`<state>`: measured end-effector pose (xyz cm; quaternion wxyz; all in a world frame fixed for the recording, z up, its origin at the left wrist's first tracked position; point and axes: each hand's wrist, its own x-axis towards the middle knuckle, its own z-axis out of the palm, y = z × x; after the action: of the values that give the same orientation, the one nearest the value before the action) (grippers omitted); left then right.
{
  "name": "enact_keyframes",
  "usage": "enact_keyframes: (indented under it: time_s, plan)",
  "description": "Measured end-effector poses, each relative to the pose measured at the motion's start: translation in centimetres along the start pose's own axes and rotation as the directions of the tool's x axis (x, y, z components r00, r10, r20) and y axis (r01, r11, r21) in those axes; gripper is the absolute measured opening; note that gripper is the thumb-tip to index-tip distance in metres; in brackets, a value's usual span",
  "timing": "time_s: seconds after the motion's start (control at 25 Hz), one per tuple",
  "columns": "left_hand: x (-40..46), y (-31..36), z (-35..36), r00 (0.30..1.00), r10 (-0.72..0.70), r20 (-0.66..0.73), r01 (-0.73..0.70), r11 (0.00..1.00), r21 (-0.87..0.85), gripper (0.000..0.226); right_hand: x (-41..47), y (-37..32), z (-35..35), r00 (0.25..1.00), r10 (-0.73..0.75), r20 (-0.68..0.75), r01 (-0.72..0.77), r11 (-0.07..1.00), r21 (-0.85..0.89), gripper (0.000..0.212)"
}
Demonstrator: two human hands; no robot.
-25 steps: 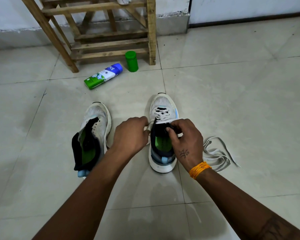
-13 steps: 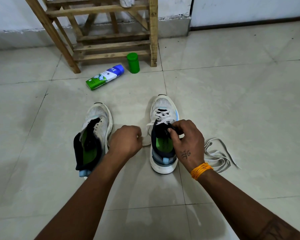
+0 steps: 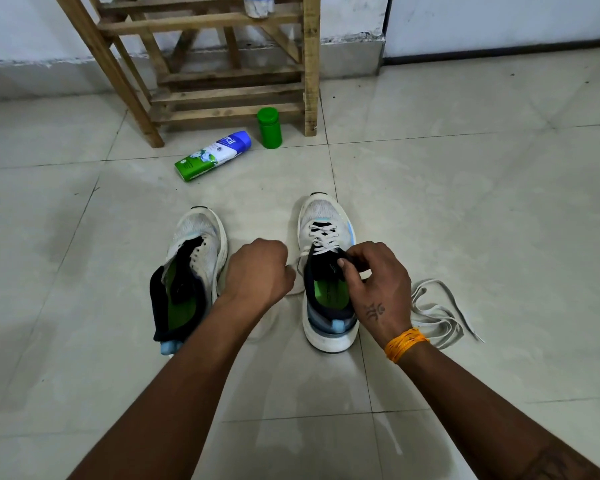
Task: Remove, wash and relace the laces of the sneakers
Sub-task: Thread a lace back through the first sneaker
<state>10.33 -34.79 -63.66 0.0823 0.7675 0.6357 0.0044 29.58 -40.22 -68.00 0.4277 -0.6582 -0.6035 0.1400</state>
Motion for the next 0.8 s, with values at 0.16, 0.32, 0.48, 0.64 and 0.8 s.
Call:
enact_keyframes:
  time_s: [0.16,0.32,0.48,0.64,0.8]
  plan:
    - [-0.4,0.1,-0.4,0.97,-0.026,-0.242,-0.057,0.942,-0.33,0.02,0.0,0.0,0.0,1.0,-0.002,-0.005,0.002,1.0,0.003,0.008]
    - [-0.6,0.9,0.4,0.913,-0.373,-0.167,0.05,0.507,-0.86,0.021,0.0,-0.1,0.1,1.0,-0.004,-0.002,0.004,1.0,0.008,0.008]
    - [0.4,1.1,0.9,0.958,-0.279,0.061,0.193,0.473,-0.859,0.018,0.0,-0.1,0.1,1.0,-0.009,0.001,0.009,1.0,0.008,0.009]
    - [1.2,1.1,0.7,0.97,-0.145,0.195,0.242,0.637,-0.731,0.026,0.1,-0.2,0.3,1.0,-0.015,0.01,0.015,1.0,-0.012,0.01]
    - [2.0,0.3,-0.7,0.949,-0.241,0.201,0.299,0.497,-0.814,0.026,0.0,-0.3,0.2,1.0,-0.009,0.021,0.01,0.998,-0.061,0.01]
